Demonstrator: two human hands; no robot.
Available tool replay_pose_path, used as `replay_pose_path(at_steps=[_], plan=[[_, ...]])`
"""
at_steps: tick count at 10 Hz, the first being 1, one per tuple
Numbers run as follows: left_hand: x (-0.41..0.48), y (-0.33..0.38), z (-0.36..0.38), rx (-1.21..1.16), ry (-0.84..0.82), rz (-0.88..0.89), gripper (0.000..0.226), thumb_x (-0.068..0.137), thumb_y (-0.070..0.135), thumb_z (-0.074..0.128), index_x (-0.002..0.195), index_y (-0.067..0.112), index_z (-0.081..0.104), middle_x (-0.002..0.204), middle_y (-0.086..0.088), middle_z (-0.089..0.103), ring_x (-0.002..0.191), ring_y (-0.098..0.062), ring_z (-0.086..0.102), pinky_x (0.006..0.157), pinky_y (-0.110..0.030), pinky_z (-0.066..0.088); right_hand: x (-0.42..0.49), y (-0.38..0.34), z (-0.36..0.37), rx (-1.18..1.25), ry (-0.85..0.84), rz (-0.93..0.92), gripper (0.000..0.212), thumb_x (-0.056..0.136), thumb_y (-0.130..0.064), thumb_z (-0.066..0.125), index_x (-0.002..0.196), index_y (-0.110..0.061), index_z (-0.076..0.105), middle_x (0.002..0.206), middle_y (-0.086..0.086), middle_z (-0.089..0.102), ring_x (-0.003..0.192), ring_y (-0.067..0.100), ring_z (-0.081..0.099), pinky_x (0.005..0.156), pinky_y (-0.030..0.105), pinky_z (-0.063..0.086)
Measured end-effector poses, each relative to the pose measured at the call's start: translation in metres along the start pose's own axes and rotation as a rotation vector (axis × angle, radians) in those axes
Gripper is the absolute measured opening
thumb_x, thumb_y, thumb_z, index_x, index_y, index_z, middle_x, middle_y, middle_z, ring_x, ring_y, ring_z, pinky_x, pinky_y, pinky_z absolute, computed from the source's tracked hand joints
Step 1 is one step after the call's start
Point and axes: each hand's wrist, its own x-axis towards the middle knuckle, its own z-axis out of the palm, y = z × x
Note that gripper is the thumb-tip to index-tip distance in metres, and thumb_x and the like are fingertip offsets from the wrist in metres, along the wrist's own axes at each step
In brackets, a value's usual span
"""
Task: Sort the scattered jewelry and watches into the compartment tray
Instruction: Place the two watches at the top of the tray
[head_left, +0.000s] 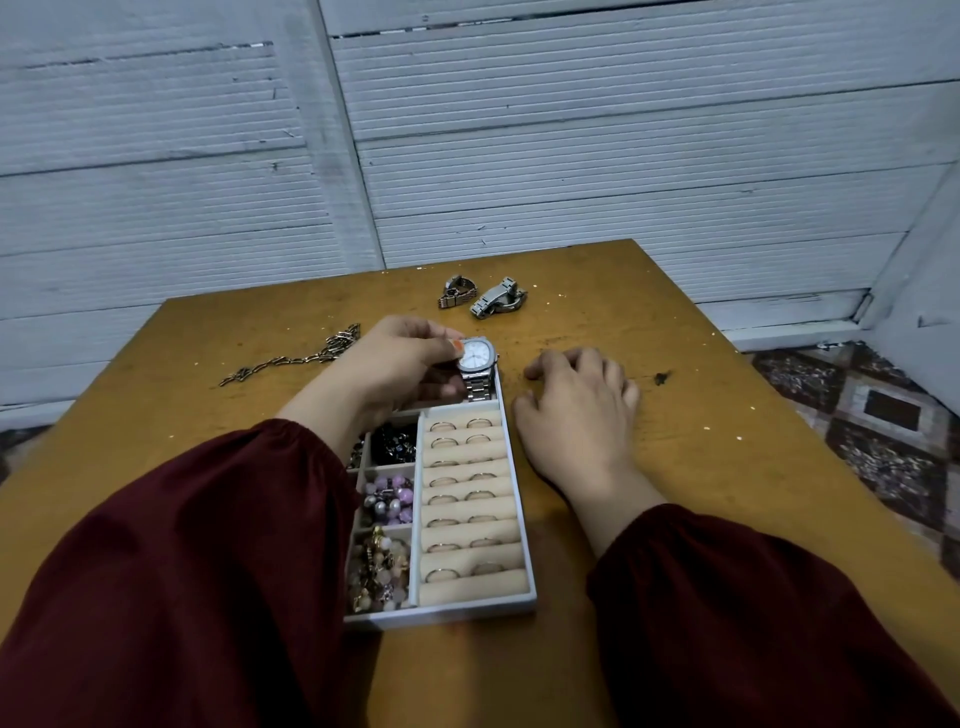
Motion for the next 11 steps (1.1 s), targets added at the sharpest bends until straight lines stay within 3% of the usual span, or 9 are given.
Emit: replay_pose_path(at_steps=[3, 4, 6, 8, 10, 11], plan=[[-0.0005, -0.0012, 0.0015, -0.025, -0.03, -0.04, 0.011, 0.092, -0.002, 0.053, 0.102, 0.002, 0.057, 0.083, -0.014, 0.063, 0.056, -0.015, 0.061, 0.052, -0.018, 0.055, 0.0003, -0.0005, -0.0009, 0.0, -0.005, 0.004, 0.031, 0.09, -0.036, 0.047, 0.119, -0.029, 0.055, 0.128, 0.002, 0.045, 0.123, 0.025, 0.035, 0.103, 0.041, 0.022], [-0.0005, -0.0016, 0.003, -0.117, -0.002, -0.027, 0.013, 0.091, -0.004, 0.054, 0.098, 0.005, 0.058, 0.081, -0.013, 0.067, 0.055, -0.014, 0.064, 0.054, -0.02, 0.057, 0.0003, -0.0006, -0.0012, 0.003, -0.008, 0.007, 0.031, 0.089, -0.036, 0.047, 0.119, -0.029, 0.054, 0.128, 0.002, 0.045, 0.124, 0.025, 0.034, 0.103, 0.041, 0.022], [0.0013, -0.0047, 0.006, 0.003, 0.046, 0.01, 0.02, 0.09, -0.002, 0.057, 0.102, 0.012, 0.062, 0.09, -0.011, 0.069, 0.063, -0.02, 0.063, 0.067, -0.03, 0.057, 0.0001, -0.0006, -0.002, 0.005, -0.016, 0.005, 0.031, 0.09, -0.037, 0.047, 0.118, -0.029, 0.054, 0.129, 0.002, 0.045, 0.124, 0.025, 0.034, 0.104, 0.041, 0.021], [0.0025, -0.0019, 0.0051, 0.043, 0.036, -0.04, 0.018, 0.089, -0.004, 0.057, 0.101, 0.01, 0.059, 0.083, -0.015, 0.066, 0.064, -0.023, 0.063, 0.067, -0.029, 0.056, 0.0005, -0.0007, -0.0024, 0.004, -0.015, 0.002, 0.031, 0.09, -0.037, 0.047, 0.119, -0.029, 0.054, 0.129, 0.002, 0.044, 0.125, 0.024, 0.033, 0.104, 0.041, 0.021], [0.0023, -0.0003, 0.0022, 0.079, 0.03, -0.047, 0.018, 0.085, -0.009, 0.059, 0.092, 0.008, 0.055, 0.072, -0.014, 0.065, 0.049, -0.017, 0.063, 0.053, -0.024, 0.056, 0.0005, -0.001, -0.0016, -0.001, -0.014, 0.008, 0.031, 0.089, -0.037, 0.048, 0.118, -0.029, 0.055, 0.128, 0.002, 0.045, 0.124, 0.024, 0.034, 0.105, 0.041, 0.021], [0.0033, -0.0048, 0.0015, 0.097, 0.053, -0.027, 0.021, 0.084, -0.007, 0.062, 0.093, 0.011, 0.056, 0.071, -0.01, 0.069, 0.052, -0.017, 0.064, 0.064, -0.03, 0.056, 0.0009, -0.0011, -0.0015, -0.003, -0.013, 0.006, 0.031, 0.089, -0.037, 0.048, 0.118, -0.03, 0.055, 0.128, 0.002, 0.045, 0.125, 0.024, 0.034, 0.105, 0.041, 0.021]])
